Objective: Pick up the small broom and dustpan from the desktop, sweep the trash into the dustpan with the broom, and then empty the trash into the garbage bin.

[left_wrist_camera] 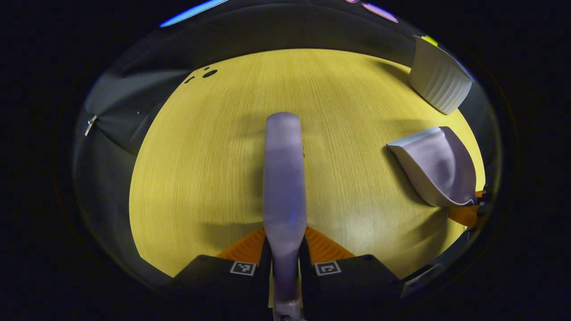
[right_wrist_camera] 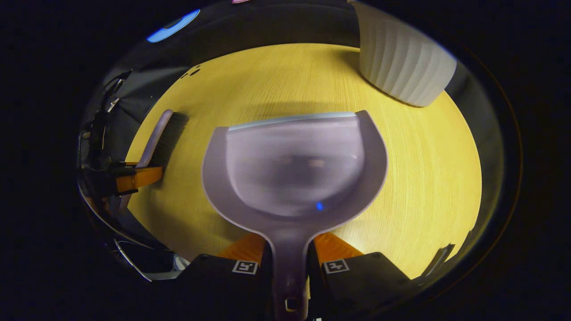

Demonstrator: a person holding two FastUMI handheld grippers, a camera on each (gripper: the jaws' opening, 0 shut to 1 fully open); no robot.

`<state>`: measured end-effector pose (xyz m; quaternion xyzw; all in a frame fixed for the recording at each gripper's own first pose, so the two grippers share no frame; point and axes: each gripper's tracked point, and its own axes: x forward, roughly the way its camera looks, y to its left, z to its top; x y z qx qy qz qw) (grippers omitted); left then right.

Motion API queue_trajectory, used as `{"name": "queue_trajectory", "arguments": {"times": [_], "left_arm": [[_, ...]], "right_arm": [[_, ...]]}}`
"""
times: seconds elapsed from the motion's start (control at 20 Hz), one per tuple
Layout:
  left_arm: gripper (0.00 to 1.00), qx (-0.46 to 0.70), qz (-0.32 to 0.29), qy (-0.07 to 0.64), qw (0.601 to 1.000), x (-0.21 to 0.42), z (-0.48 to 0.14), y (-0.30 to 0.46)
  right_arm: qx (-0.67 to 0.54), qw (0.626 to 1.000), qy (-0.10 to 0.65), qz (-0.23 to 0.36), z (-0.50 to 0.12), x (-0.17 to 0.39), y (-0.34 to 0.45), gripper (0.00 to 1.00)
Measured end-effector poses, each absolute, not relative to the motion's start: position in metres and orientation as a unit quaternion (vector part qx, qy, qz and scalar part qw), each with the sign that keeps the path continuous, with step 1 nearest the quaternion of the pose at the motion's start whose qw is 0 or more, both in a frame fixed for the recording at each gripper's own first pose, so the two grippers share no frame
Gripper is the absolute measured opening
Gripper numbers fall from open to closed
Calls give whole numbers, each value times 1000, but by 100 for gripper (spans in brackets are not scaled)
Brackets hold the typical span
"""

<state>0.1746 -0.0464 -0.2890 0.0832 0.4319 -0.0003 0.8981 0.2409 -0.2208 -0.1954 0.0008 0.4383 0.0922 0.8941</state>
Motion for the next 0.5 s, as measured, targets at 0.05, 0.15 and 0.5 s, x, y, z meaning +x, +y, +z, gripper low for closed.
{"name": "queue_trajectory", "arguments": {"times": [0.05, 0.15, 0.5], "left_arm": [[34, 83, 0, 431, 899, 174, -290, -48], [43, 71, -15, 428, 901, 168, -286, -57], [97, 78, -29, 326, 942, 141, -205, -63]], "right_arm": [[3, 893, 440, 95, -195, 241, -221, 39], [13, 891, 442, 101, -193, 241, -219, 44], [26, 930, 358, 77, -124, 225, -229, 99]]}}
